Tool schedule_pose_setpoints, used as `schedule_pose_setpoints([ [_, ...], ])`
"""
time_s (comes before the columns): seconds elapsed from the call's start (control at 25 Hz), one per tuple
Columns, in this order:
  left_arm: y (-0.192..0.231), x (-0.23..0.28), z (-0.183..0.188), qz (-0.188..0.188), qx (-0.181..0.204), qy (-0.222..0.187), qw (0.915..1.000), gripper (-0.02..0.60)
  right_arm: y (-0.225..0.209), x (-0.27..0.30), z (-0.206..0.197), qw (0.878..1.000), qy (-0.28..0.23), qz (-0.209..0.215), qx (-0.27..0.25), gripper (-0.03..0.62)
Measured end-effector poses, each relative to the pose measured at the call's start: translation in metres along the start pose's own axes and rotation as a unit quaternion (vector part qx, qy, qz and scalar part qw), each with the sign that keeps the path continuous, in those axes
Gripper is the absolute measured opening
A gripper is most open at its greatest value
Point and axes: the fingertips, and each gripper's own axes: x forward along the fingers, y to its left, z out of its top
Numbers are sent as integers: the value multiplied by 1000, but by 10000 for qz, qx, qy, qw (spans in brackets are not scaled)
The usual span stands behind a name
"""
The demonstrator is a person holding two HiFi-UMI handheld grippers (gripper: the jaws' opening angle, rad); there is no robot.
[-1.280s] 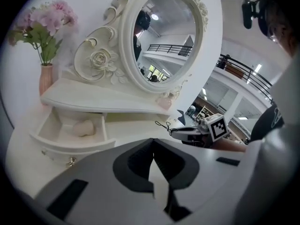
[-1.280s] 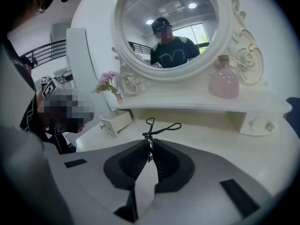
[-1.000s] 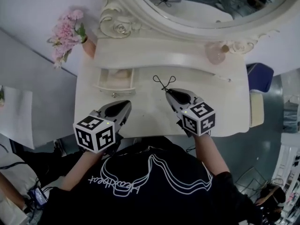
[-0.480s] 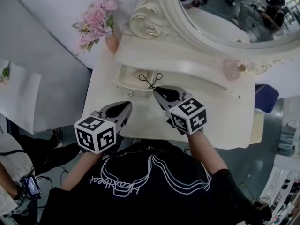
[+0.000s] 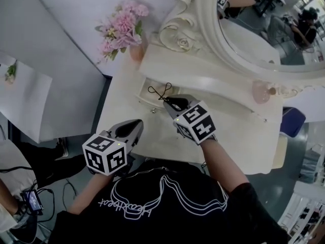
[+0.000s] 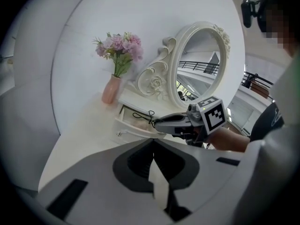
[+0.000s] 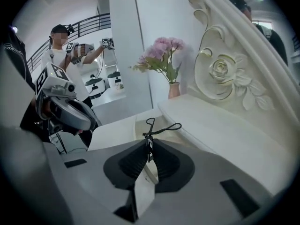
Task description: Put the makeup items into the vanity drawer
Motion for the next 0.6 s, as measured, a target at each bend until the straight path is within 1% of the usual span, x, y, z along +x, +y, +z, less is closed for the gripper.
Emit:
schedule_pose_setpoints([
  [0.16, 9, -3, 1, 61, -44, -3, 10000, 5, 6, 11, -1, 9994, 249, 229, -13, 38],
  [0.36, 19, -3, 4, 108, -133, -66, 9998, 5, 5, 21, 4, 9982, 396, 451, 45, 38],
  [0.6, 25, -4, 2, 147, -238, -81, 9996, 5, 4, 23, 4, 9954, 566, 701, 331, 37],
])
